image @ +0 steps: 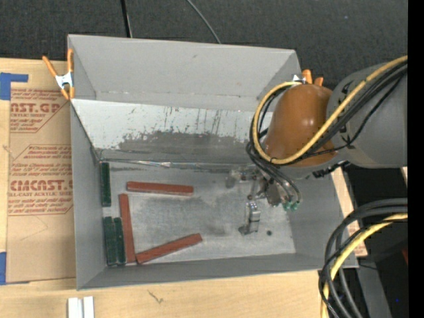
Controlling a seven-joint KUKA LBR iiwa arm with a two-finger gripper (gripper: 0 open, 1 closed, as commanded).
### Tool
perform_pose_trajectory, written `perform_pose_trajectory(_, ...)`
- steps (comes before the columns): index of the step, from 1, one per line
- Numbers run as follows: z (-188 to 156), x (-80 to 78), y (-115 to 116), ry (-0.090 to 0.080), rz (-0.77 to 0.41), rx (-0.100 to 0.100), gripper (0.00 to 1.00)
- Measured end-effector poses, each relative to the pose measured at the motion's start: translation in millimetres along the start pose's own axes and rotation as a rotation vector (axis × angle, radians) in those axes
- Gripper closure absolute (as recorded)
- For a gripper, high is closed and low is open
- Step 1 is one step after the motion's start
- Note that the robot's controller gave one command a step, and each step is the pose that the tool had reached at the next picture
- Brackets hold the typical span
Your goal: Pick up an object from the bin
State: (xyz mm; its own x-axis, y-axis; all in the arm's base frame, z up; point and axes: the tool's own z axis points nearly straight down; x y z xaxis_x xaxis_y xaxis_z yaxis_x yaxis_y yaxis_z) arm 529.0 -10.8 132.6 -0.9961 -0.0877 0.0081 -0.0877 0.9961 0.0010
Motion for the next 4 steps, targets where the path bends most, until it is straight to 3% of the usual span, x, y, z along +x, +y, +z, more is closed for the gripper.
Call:
perform_pose_trajectory(1,-14.5,-4.5,11.8,-0.021,-0.26,0.005,0.0)
perform_pose_trajectory(2,8.8,9.8,46.4,-0.008,-0.122,0.001,0.0)
perform_pose_trajectory(3,31.2,16.1,66.1,-0.009,0.09,-0.002,0.0)
perform_pose_trajectory(4,36.6,17.4,67.4,-0.007,0.078,-0.001,0.0)
